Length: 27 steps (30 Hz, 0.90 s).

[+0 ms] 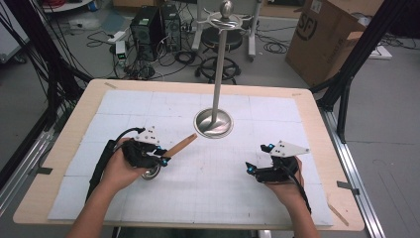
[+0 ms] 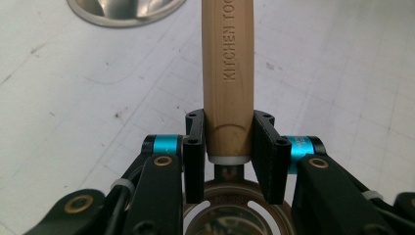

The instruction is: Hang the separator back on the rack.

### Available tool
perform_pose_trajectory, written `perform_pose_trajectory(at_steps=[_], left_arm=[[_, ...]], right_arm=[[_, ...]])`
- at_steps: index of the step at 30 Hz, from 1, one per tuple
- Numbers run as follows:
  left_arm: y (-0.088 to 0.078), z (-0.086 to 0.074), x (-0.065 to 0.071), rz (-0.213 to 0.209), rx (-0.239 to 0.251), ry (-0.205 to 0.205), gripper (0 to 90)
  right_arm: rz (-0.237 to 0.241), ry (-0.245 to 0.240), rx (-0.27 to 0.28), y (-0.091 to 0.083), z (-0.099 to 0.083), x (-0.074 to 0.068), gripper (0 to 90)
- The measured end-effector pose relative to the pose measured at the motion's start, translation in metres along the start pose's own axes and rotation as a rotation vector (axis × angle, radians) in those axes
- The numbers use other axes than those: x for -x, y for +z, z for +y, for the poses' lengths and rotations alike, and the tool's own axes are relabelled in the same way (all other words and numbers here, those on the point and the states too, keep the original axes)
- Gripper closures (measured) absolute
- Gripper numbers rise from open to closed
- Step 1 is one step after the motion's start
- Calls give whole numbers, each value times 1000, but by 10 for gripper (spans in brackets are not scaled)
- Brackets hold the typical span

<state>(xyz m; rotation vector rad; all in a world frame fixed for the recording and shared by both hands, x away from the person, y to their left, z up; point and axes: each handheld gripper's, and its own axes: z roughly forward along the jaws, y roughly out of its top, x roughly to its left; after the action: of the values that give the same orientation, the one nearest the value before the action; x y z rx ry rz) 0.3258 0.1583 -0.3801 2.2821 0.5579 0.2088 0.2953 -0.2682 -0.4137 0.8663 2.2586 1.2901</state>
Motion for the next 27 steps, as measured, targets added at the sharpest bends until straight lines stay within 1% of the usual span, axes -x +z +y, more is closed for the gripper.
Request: perform_pose_trajectory(at_steps=[2, 3, 6, 11, 17, 23, 25, 27], left_arm=[[-3, 0, -2, -4, 25, -13, 690], [-3, 0, -4, -12, 40, -27, 690], [-6, 0, -8, -29, 70, -47, 690], [-11, 0, -13, -59, 145, -80, 690], [-17, 1, -17, -60, 234, -102, 689], [-20, 2, -21, -73, 312, -128, 689], [-20, 3, -21, -72, 323, -136, 689], [-21, 5, -22, -72, 323, -132, 689]], right_arm=[[1, -2, -1, 1, 0, 0, 150], [2, -4, -1, 1, 0, -1, 150], [1, -3, -2, 1, 0, -1, 150], [1, 0, -4, 1, 0, -1, 150], [3, -6, -5, 1, 0, -1, 150], [5, -7, -8, 2, 0, -2, 150], [4, -9, -9, 2, 0, -2, 150], [4, -11, -7, 1, 0, -2, 150]])
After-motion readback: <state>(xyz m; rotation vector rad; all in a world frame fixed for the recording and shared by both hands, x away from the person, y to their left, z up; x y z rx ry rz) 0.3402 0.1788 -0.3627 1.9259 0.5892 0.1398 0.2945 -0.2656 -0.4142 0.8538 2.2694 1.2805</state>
